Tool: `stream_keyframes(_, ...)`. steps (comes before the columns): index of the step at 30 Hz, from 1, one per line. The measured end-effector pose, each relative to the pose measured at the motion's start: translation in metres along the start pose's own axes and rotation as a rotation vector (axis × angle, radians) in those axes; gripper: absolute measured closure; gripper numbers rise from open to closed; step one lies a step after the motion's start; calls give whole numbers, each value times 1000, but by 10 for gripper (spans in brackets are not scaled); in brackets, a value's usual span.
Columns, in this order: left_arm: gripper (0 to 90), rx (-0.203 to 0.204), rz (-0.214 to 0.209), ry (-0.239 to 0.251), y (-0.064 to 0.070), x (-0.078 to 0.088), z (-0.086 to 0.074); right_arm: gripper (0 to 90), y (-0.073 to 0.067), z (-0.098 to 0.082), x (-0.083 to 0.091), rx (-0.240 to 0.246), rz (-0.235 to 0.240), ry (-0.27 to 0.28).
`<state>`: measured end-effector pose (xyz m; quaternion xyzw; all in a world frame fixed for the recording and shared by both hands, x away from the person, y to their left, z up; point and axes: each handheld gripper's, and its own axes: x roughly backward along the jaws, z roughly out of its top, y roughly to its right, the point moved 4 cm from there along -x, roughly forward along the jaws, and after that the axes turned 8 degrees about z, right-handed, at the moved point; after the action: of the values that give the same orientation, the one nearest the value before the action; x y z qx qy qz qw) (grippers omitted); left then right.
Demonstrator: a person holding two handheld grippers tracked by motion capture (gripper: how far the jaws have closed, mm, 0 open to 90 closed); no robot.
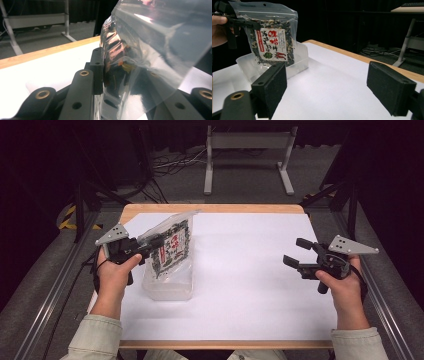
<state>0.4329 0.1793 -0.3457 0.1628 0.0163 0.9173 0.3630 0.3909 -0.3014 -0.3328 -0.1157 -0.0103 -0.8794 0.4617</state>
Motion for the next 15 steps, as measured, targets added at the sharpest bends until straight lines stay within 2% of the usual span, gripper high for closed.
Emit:
stream_keyframes(7, 718, 11, 4, -26, -4, 3, -3, 171, 0, -2, -1, -4, 1, -6)
stream_keyframes(12, 720, 20, 4, -20, -7, 3, -5, 170, 1, -3, -1, -4, 4, -8)
stream_keyframes(15, 721, 41, 11, -17, -13, 4, -8, 170, 1, -3, -2, -5, -1, -11)
